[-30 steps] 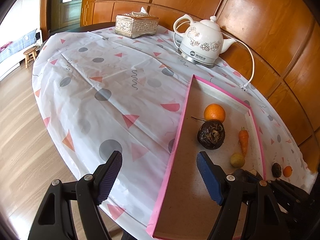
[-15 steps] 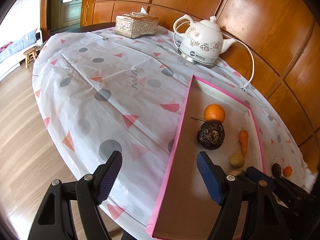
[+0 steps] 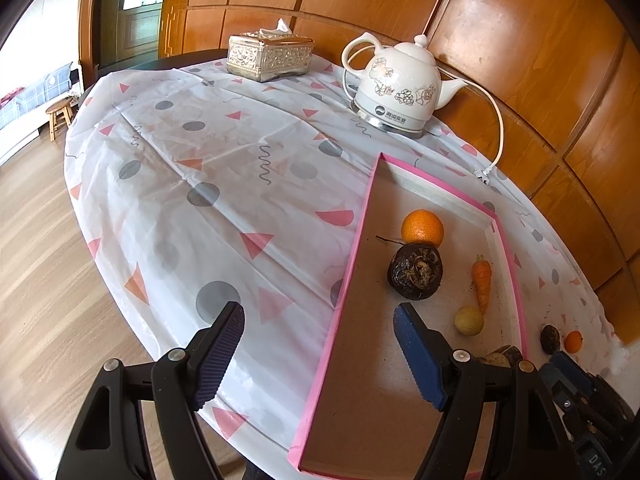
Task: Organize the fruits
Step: 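Carry the small yam slice with the right gripper into the tray and release, then withdraw the open right gripper from the tray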
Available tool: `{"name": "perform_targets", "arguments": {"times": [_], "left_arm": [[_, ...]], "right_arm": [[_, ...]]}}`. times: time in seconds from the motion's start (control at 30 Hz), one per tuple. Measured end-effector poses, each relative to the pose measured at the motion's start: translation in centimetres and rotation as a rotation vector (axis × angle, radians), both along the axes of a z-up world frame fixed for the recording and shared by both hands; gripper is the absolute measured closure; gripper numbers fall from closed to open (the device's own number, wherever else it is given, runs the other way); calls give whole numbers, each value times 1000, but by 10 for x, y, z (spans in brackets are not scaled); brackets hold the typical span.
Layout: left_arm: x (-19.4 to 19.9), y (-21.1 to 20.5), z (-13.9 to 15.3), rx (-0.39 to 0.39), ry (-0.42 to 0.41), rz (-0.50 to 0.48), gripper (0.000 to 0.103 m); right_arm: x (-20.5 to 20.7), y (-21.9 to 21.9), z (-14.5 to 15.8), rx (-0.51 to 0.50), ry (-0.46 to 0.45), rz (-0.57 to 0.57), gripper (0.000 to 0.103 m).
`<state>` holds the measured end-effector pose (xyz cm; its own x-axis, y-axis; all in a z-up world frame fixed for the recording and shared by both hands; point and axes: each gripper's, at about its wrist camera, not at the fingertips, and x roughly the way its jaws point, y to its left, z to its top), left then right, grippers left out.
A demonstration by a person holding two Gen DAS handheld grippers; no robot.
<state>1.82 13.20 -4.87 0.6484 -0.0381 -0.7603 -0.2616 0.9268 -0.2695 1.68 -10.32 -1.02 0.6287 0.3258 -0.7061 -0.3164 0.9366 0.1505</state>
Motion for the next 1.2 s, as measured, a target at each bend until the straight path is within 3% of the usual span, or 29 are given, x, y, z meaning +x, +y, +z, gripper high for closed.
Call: {"name": "perform_targets", "arguments": {"times": [0.17,0.3,0.7,1.2], "left_arm": [[-1,-2,2,4,-6,-4,26],[-1,-5,3,8,-10,-12,26],[-2,-12,8,20,-19,-39,26],[-3,-19,11,32,-29,-60,26]], "right_arm": [[-10,-26,-1,-17,-20,-93,66],[-16,-52,-3,-9,-18,-183,59],[-33,-127,-20,-4,27,-425,59],[-58,-190,-32,-13,52,-622,58]]}}
